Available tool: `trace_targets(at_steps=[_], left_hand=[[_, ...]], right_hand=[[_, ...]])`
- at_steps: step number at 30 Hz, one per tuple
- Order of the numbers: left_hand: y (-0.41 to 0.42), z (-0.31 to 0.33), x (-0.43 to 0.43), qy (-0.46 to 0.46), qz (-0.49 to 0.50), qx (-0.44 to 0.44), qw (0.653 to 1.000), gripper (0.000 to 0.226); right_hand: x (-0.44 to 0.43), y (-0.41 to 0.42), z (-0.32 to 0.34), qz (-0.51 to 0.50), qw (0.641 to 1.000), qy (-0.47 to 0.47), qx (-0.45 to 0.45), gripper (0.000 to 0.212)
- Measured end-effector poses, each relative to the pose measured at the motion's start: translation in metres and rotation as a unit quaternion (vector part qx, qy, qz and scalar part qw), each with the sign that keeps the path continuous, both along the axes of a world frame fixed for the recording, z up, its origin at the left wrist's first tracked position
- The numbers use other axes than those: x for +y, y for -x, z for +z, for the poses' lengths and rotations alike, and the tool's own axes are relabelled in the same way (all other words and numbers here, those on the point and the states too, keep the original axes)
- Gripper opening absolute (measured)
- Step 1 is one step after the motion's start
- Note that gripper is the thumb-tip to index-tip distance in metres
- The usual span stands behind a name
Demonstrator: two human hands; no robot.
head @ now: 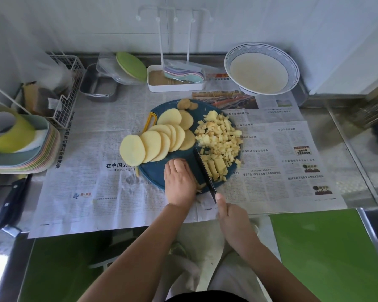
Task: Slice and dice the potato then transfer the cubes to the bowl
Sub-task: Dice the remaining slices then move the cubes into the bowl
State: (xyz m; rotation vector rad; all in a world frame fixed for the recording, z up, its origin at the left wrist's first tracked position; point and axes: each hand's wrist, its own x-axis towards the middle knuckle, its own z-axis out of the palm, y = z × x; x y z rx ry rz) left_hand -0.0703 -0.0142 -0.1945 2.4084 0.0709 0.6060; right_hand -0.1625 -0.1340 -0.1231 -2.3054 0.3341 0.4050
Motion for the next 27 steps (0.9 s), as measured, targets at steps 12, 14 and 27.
trace_targets(at_steps=[12,14,27], left_hand=[[0.0,0.007,-0.002,0.062,0.002,0.034,0.998,0.022],[0.0,0.008,-0.002,0.071,0.003,0.033,0.997,0.021],[0.002,0.01,-0.004,0.028,0.02,0.017,0.999,0.018]], right_hand=[[0.013,0.012,-0.009,-0.069,0.993,-0.095,0.027,0.06],[0.021,0.013,-0.013,-0.08,0.989,-0.117,0.028,0.062],[0.015,0.008,-0.008,-0.001,1.0,0.02,0.0,0.056]])
